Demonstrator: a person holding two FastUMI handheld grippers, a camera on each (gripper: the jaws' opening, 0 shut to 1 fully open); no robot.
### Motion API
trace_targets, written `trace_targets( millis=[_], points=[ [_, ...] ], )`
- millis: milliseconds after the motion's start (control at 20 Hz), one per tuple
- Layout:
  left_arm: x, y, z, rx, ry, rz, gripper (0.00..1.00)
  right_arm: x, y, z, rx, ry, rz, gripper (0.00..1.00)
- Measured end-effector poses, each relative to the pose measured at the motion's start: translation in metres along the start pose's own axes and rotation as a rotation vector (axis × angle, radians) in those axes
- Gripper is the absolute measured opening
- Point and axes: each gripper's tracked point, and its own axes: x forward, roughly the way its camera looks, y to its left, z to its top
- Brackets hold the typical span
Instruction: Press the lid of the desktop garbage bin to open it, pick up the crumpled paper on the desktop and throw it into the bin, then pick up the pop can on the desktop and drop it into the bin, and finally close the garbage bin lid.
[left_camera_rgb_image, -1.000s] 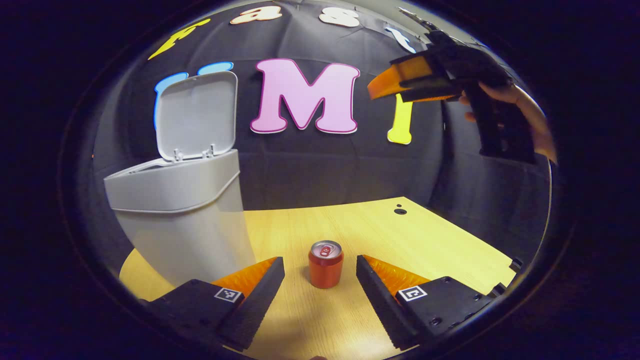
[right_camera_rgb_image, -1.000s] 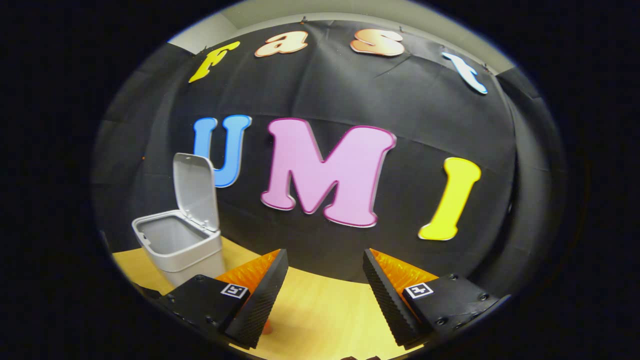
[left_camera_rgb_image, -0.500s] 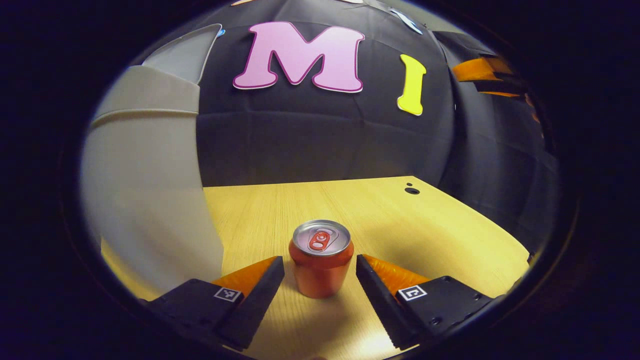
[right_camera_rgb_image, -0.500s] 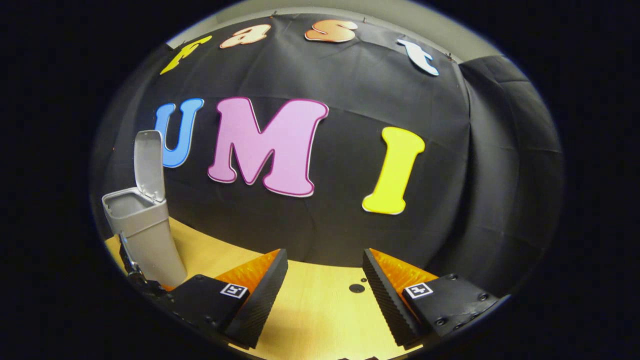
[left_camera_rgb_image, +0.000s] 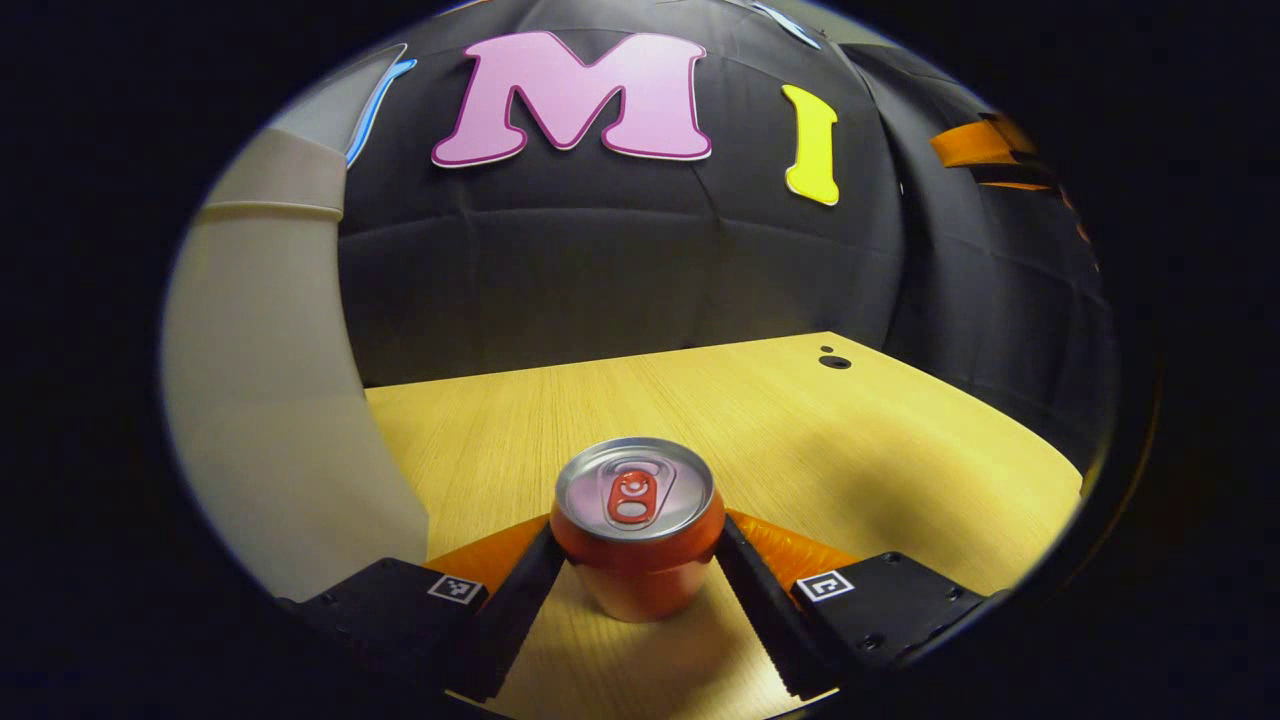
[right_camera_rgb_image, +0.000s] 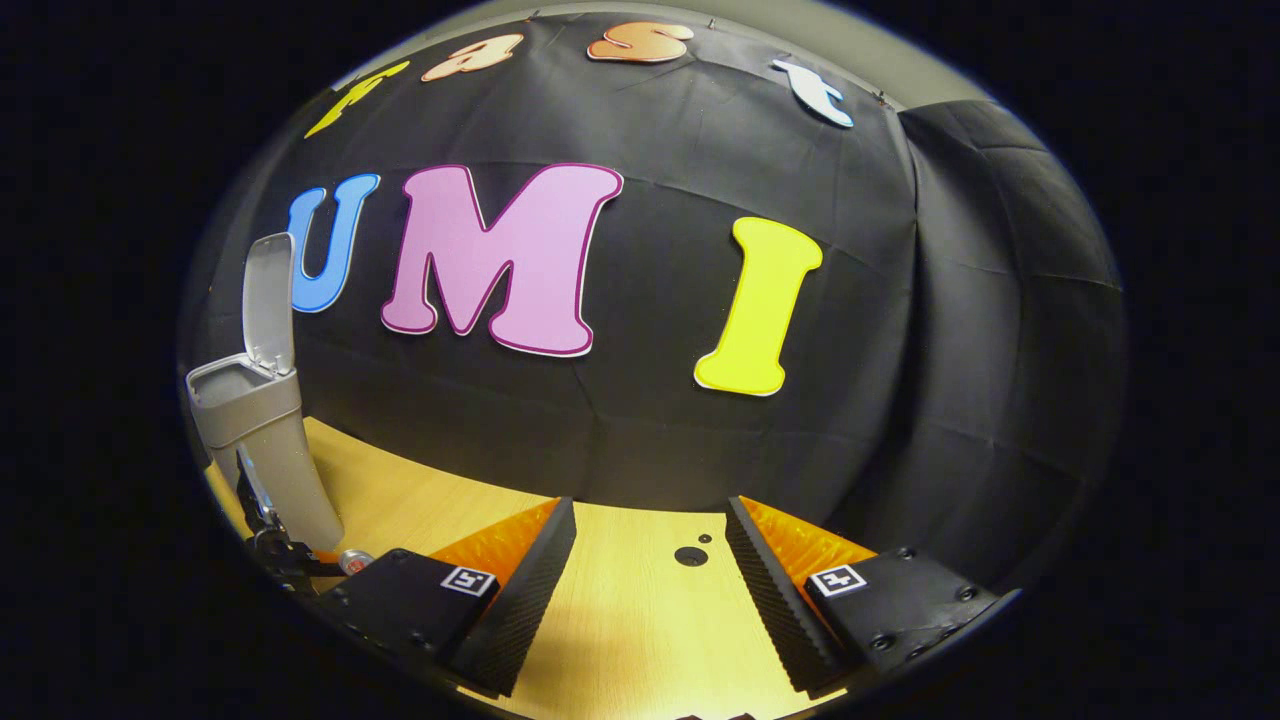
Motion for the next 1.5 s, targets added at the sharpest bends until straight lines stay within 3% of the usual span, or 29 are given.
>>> trace_targets(
  millis=[100, 300, 700, 950, 1200, 1500],
  points=[
    [-0.002, -0.001, 0.004, 0.012, 0.000, 0.002, 0.88, -0.001, -0.001, 0.000, -0.014, -0.005, -0.007, 0.98],
    [-0.025, -0.007, 0.038, 0.028, -0.034, -0.012, 0.88, -0.006, -0.002, 0.003, -0.017, -0.002, -0.018, 0.97],
    [-0.110, -0.024, 0.170, 0.030, -0.185, -0.047, 0.87, -0.025, -0.009, 0.040, -0.009, -0.057, -0.051, 0.97],
    [-0.158, 0.004, 0.258, 0.048, -0.303, -0.004, 0.87, -0.037, -0.006, 0.071, -0.028, -0.098, -0.040, 0.97],
    [-0.189, 0.078, 0.312, 0.071, -0.394, 0.136, 0.87, -0.046, 0.005, 0.095, -0.026, -0.139, -0.016, 0.97],
    [-0.206, 0.183, 0.294, 0.080, -0.399, 0.350, 0.87, -0.049, 0.024, 0.101, 0.005, -0.145, 0.031, 0.97]
  ],
)
